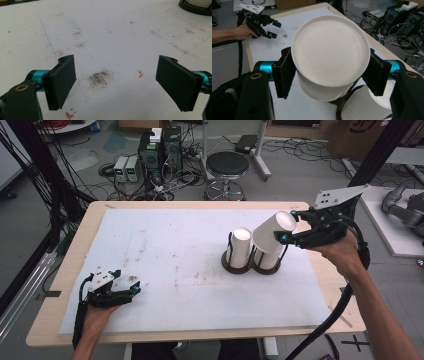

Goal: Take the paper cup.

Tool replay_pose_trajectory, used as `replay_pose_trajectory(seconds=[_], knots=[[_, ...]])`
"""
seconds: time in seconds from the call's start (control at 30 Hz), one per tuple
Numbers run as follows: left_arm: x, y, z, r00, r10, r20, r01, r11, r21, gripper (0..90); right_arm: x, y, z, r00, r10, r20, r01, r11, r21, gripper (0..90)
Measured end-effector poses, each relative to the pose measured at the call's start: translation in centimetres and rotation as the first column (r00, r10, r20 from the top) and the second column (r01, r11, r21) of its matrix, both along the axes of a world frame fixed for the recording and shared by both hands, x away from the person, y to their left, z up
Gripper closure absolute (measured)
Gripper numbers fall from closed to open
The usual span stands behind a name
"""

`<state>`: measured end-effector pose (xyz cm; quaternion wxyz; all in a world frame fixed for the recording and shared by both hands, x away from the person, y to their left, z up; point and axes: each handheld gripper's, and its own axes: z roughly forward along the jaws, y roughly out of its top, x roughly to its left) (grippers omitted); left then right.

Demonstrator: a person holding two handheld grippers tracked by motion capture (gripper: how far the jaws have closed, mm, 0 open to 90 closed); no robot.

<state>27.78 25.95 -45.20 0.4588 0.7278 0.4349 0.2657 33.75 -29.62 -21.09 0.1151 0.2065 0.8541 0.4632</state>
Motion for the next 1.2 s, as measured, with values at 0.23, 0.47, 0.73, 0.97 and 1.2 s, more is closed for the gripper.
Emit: replay_pose_trajectory(seconds=[0.23,0.47,0.73,0.97,1.2], knots=[[0.1,0.1,0.0,1.0,0.008,-0.005,-0.008,0.9999,-0.013,16.4,-0.3,0.4,-1.9,0.9999,0.013,-0.006,-0.013,0.999,0.035,33.8],[0.1,0.2,0.0,0.9999,0.007,-0.007,-0.007,0.9998,-0.016,16.4,-0.5,1.1,-3.5,0.9994,0.034,-0.012,-0.033,0.998,0.054,33.8],[0.0,0.3,0.2,0.9999,0.01,0.002,-0.01,0.9996,-0.028,16.3,-0.6,1.6,-5.2,0.999,0.038,-0.024,-0.036,0.996,0.083,33.8],[0.1,0.2,0.1,0.9999,0.01,0.001,-0.01,0.9995,-0.03,16.3,-0.7,1.7,-6.8,0.9986,0.041,-0.034,-0.037,0.993,0.11,33.8],[0.1,0.2,0.1,1.0,0.007,0.001,-0.007,0.9995,-0.03,16.3,-1.1,2.3,-8.7,0.9968,0.059,-0.054,-0.052,0.992,0.116,33.8]])
